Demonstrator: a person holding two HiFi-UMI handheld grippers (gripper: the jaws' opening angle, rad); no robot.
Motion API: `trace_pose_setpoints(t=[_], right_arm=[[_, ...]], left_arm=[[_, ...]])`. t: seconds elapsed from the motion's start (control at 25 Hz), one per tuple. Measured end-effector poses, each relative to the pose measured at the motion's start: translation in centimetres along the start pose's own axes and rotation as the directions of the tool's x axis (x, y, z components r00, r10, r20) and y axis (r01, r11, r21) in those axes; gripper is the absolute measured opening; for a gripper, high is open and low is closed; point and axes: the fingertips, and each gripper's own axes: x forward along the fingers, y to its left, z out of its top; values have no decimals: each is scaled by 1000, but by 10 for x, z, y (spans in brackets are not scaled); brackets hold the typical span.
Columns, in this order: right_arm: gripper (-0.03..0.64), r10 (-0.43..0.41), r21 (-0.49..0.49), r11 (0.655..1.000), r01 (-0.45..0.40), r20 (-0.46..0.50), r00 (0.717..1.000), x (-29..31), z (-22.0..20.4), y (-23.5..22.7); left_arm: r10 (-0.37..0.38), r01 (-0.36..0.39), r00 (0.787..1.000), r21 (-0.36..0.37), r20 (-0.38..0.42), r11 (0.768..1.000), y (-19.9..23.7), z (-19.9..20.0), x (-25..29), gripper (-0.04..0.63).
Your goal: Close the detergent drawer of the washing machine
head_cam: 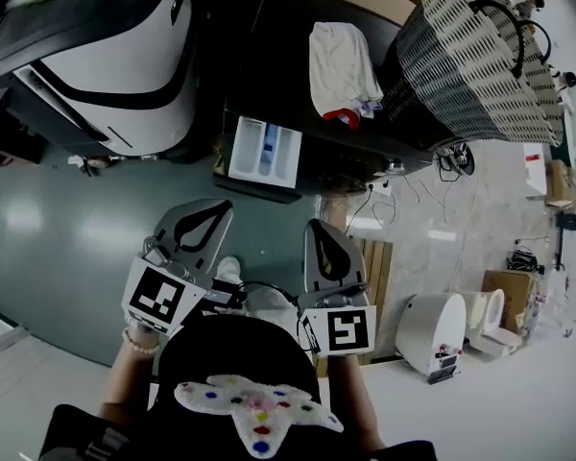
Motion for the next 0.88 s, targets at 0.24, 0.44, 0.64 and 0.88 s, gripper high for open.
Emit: trace_pose_setpoints(t=[0.24,0.44,0.64,0.88], right_arm=[[5,-22,10,1000,22,-1,1000,0,0,-5],[5,7,22,1000,-7,-8,1000,3,3,-6],[5,47,-16,999,-47,-3,999,9,7,-13],[5,69,-14,997,-69,-4,998,13,7,-21]], left_arm=[[-16,16,1000,7,17,1000,0,6,4,9],[1,-1,1000,-3,21,1000,0,8,7,9],[43,-42,999,-15,29,999,4,14,11,9],[80,-79,996,-19,30,997,4,20,13,9]])
